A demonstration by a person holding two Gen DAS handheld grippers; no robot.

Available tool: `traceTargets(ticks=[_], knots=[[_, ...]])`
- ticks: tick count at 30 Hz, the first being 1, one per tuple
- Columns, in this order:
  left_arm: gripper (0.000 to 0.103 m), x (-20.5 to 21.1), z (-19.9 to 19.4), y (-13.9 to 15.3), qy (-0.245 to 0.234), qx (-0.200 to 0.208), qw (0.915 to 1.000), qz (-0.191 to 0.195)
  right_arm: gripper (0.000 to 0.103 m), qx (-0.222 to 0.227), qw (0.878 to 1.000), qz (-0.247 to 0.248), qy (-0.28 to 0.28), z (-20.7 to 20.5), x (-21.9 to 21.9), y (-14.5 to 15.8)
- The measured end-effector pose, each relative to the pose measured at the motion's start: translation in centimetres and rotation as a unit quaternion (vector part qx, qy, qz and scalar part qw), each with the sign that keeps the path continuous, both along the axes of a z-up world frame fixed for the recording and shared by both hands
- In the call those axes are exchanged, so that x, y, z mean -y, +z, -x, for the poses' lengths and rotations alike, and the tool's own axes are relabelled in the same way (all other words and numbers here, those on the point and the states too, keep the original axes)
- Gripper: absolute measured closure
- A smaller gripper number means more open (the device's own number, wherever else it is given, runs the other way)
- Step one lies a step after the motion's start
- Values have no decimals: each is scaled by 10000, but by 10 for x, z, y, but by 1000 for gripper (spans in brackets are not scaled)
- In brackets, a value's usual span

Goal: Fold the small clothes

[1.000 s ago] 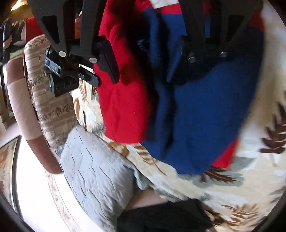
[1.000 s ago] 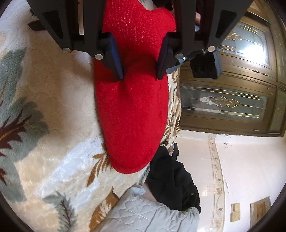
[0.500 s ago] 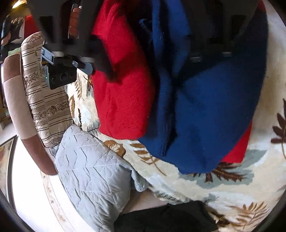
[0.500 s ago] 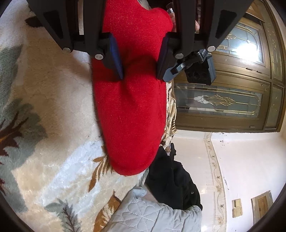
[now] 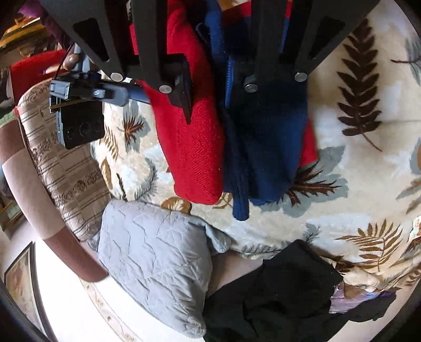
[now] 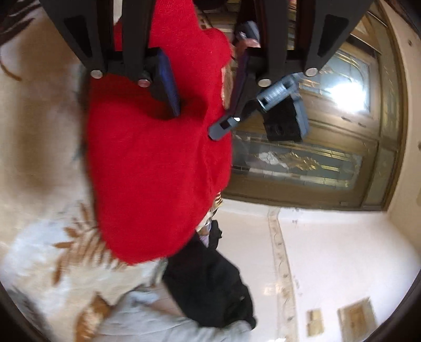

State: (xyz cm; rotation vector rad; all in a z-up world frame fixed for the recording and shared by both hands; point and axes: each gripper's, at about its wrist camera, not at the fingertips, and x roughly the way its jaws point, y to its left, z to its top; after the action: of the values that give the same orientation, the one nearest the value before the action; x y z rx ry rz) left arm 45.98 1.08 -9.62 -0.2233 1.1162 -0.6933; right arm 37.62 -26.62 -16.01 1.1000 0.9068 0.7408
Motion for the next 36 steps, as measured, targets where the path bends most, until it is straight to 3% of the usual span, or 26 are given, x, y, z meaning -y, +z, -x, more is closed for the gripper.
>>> traceTargets(ticks=[2, 5, 11, 15, 17, 19, 22, 24, 26, 29, 31, 34, 36], knots=[[81, 2, -1, -4, -22, -31, 9999, -115, 55, -42, 9995, 321, 14, -2, -11, -2], [82, 7, -2, -2, -40, 106, 9999, -91, 55, -245, 9991, 342, -35, -4, -11, -12], [83, 14, -13, 21, -277, 424, 9979, -394, 55, -76, 9993, 373, 63, 2, -10, -4], [83, 3, -25, 6, -139, 447, 9966, -673, 54, 19, 9980, 615, -110, 1, -9, 0], [83, -6, -32, -10, 29, 450, 9960, -774, 71, 176, 9934, 1110, -211, 1, -8, 5], [83, -9, -35, -35, 130, 285, 9951, -943, 81, 171, 9886, 1487, -153, -4, -14, 2], [78, -15, -33, -47, 339, 298, 9962, -739, 84, -39, 9826, 1854, 73, -8, -31, -18], [71, -22, -30, -42, 509, 164, 9972, -525, 84, 101, 9788, 2044, 82, -7, -35, -13], [69, -29, -23, -33, 706, 252, 9959, -496, 82, 228, 9735, 2272, 97, -6, -35, 1], [55, -41, 8, -4, 1013, 845, 9877, -835, 80, 421, 9734, 2252, -11, 0, -34, 15], [48, -44, 31, 10, 932, 1039, 9867, -830, 80, 568, 9743, 2179, 33, 6, -40, 25], [46, -41, 61, 11, 793, 984, 9887, -808, 80, 608, 9680, 2424, 233, 18, -59, 30], [46, -28, 74, -5, 733, 849, 9866, -1187, 79, 484, 9639, 2600, 302, 19, -73, 20]])
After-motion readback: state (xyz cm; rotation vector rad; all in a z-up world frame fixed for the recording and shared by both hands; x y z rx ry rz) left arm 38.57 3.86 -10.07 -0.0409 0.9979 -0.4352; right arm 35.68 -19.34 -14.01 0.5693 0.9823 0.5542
